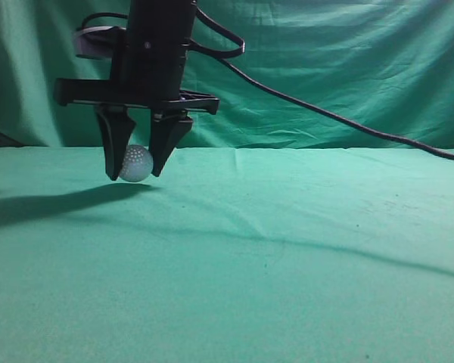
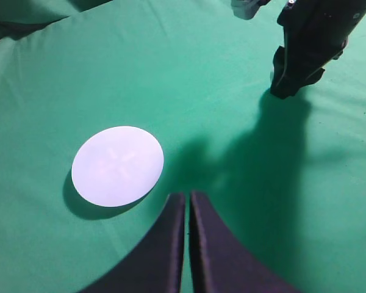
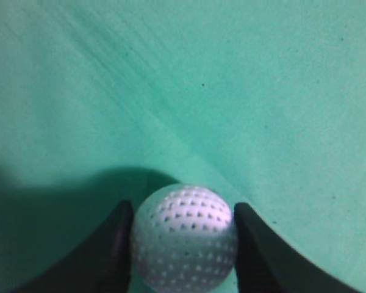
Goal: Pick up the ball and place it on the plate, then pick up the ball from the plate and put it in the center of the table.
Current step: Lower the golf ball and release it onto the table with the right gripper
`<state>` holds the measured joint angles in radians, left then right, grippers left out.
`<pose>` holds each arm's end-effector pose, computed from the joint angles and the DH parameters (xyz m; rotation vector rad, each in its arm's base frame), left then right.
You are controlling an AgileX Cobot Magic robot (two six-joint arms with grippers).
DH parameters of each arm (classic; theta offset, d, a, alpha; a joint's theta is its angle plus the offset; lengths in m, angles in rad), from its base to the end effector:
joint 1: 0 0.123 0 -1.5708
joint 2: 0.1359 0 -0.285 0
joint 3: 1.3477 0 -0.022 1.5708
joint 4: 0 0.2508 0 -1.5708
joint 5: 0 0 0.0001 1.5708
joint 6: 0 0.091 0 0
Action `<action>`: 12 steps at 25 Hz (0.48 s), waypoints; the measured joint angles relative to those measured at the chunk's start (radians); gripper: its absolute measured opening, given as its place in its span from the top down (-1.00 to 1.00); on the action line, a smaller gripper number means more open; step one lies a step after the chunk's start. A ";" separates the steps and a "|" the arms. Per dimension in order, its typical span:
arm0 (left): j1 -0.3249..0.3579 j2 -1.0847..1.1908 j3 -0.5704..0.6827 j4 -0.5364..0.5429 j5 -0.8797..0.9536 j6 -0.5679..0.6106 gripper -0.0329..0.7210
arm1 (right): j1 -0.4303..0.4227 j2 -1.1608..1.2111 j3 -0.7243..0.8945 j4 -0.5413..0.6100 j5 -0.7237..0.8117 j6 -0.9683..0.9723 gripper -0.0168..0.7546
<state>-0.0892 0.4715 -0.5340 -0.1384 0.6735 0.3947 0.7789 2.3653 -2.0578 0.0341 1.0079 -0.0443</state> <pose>0.0883 -0.0158 0.2998 0.4408 2.0409 0.0296 0.3601 0.3591 0.1743 -1.1132 2.5966 0.2177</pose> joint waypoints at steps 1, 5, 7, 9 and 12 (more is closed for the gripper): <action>0.000 0.000 0.000 0.000 0.000 0.000 0.91 | 0.000 0.000 -0.002 0.000 -0.001 -0.001 0.08; 0.000 0.000 0.000 0.000 0.000 0.000 0.91 | 0.000 0.000 -0.003 0.000 -0.001 -0.003 -0.25; 0.000 0.000 0.000 0.000 0.000 0.000 0.91 | 0.000 0.000 -0.003 0.002 0.006 -0.005 -0.39; 0.000 0.000 0.000 0.000 0.000 0.000 0.91 | 0.000 -0.004 -0.003 0.006 0.024 -0.005 -0.36; 0.000 0.000 0.000 0.000 0.000 0.000 0.91 | 0.000 -0.045 -0.003 0.012 0.069 -0.005 -0.46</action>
<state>-0.0892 0.4715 -0.5340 -0.1384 0.6735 0.3947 0.7789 2.3202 -2.0611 0.0461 1.0764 -0.0492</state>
